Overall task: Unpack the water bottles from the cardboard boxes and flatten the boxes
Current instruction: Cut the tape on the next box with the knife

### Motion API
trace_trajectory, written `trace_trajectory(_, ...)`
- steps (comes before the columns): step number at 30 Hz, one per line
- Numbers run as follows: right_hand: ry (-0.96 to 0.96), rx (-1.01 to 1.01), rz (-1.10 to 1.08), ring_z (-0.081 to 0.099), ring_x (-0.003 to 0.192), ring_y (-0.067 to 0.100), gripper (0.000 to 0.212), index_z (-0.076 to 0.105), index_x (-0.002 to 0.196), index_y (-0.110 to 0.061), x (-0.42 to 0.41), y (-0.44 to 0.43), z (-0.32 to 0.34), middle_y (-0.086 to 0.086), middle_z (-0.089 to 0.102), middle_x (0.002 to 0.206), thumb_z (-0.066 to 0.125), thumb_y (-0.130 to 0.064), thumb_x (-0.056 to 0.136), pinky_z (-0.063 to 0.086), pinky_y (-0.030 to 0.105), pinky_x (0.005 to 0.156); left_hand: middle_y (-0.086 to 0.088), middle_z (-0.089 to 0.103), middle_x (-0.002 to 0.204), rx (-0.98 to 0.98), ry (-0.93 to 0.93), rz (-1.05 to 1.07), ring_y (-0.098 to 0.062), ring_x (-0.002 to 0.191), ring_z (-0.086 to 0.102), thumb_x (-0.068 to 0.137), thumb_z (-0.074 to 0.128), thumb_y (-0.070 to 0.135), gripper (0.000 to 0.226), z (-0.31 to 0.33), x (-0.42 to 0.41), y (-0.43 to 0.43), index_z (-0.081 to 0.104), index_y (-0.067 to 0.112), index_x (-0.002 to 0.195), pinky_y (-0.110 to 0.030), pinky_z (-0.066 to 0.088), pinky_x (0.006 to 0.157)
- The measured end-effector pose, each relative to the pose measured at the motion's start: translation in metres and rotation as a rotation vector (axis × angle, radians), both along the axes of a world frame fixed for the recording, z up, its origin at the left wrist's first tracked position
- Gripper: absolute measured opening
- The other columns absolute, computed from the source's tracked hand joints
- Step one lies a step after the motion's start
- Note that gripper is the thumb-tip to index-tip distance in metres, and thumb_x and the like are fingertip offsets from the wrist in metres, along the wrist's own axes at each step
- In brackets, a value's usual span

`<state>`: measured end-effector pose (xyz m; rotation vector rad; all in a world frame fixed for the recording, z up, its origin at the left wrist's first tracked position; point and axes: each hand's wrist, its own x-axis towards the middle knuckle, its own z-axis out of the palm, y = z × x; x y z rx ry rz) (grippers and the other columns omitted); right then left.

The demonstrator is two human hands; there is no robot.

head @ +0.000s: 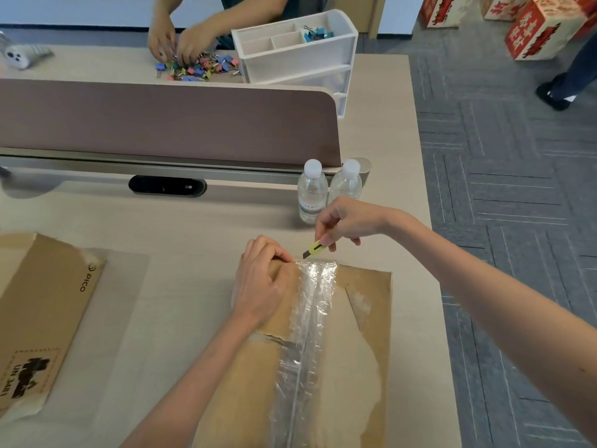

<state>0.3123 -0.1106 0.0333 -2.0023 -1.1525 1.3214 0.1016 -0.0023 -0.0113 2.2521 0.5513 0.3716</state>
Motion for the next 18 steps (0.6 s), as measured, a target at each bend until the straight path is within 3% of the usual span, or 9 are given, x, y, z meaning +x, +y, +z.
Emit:
trace_trajectory(3,0.002,-0.001,-0.002,0.052,0.053,0.004,0.006,0.072,0.088,-0.004,0.0,0.0,0.001,0.0,0.067,0.065,0.067,-0.004,0.086,0.037,0.022,0.04,0.014,0.052,0.091,-0.031,-0.003,0.001,-0.007,0.097,0.048,0.073,0.047,0.025,0.015,0.003,0.001,-0.001,0.059,0.018,0.079,-0.019,0.035,0.084)
trace_trajectory(8,-0.007,-0.046,0.021,0.042,0.053,0.015,0.005,0.071,0.087,-0.005,0.0,0.004,0.005,0.001,0.066,0.065,0.066,-0.006,0.086,0.028,0.02,0.04,0.016,0.051,0.092,-0.012,0.026,-0.015,-0.007,0.098,0.048,0.077,0.053,0.019,0.007,0.0,0.001,0.001,0.059,0.022,0.081,-0.027,0.039,0.084)
trace_trajectory(13,0.028,-0.029,0.104,0.047,0.068,0.025,0.007,0.072,0.075,-0.018,0.004,0.003,-0.002,-0.002,0.067,0.063,0.069,-0.015,0.08,0.032,0.041,0.061,0.015,0.051,0.094,0.089,0.056,-0.033,-0.009,0.096,0.048,0.086,0.055,0.03,0.008,-0.006,0.001,0.002,0.058,0.022,0.085,-0.031,0.039,0.086)
trace_trajectory(15,0.043,-0.019,0.107,0.05,0.069,0.024,0.009,0.071,0.071,-0.024,0.006,-0.001,-0.006,0.0,0.068,0.064,0.068,-0.019,0.078,0.033,0.043,0.065,0.014,0.05,0.094,0.103,0.062,-0.046,-0.01,0.095,0.048,0.087,0.052,0.033,0.013,-0.007,0.001,0.002,0.059,0.022,0.086,-0.032,0.038,0.086)
trace_trajectory(18,0.043,-0.006,0.134,0.056,0.07,0.019,0.005,0.072,0.074,-0.019,0.007,-0.004,-0.006,0.0,0.068,0.064,0.068,-0.021,0.076,0.039,0.044,0.071,0.015,0.05,0.095,0.116,0.064,-0.072,-0.01,0.094,0.048,0.088,0.052,0.031,0.011,-0.007,0.001,0.001,0.058,0.022,0.088,-0.032,0.038,0.086)
